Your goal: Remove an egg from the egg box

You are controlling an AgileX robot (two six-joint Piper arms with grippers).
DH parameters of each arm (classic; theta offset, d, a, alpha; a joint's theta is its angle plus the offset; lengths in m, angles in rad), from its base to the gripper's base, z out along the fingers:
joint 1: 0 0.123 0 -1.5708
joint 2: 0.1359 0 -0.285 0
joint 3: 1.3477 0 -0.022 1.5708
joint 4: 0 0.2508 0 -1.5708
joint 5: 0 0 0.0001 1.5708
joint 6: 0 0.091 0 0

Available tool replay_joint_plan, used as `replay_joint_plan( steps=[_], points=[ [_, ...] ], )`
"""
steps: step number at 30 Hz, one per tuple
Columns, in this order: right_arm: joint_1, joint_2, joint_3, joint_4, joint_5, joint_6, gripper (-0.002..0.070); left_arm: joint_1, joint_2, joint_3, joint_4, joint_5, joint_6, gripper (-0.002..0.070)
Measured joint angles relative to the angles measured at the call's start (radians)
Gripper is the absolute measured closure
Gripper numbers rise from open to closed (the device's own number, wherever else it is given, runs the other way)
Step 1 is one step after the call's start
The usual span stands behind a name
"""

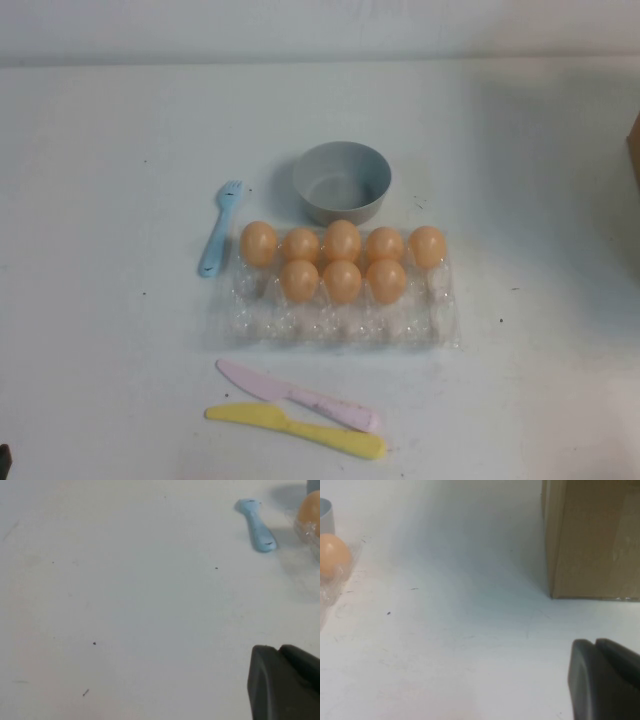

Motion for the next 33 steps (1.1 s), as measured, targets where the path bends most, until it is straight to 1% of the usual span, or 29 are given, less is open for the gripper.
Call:
replay_joint_plan(
  steps=[4, 12, 16, 20, 29, 31, 33],
  points=[
    [0.0, 0.0, 0.0, 0.0, 0.0, 0.0, 0.0694, 0.0, 0.0, 0.0, 0.022, 0.0, 0.0, 0.068],
    [0.0, 0.0, 0.0, 0.0, 0.0, 0.0, 0.0694, 0.0, 0.0, 0.0, 0.267, 0.002, 0.0, 0.068],
    [0.0, 0.0, 0.0, 0.0, 0.0, 0.0, 0.0694, 0.0, 0.0, 0.0, 0.328, -0.03, 0.0, 0.068],
    [0.0, 0.0, 0.0, 0.0, 0.0, 0.0, 0.0694, 0.0, 0.0, 0.0, 0.34, -0.094, 0.0, 0.068],
    [0.0, 0.0, 0.0, 0.0, 0.0, 0.0, 0.0694, 0.0, 0.0, 0.0, 0.338, -0.119, 0.0, 0.068],
    [0.0, 0.0, 0.0, 0.0, 0.0, 0.0, 0.0694, 0.0, 0.0, 0.0, 0.289, -0.164, -0.049, 0.068],
    [0.0, 0.0, 0.0, 0.0, 0.0, 0.0, 0.0694, 0.0, 0.0, 0.0, 0.182, -0.238, -0.168, 0.068]
  ],
)
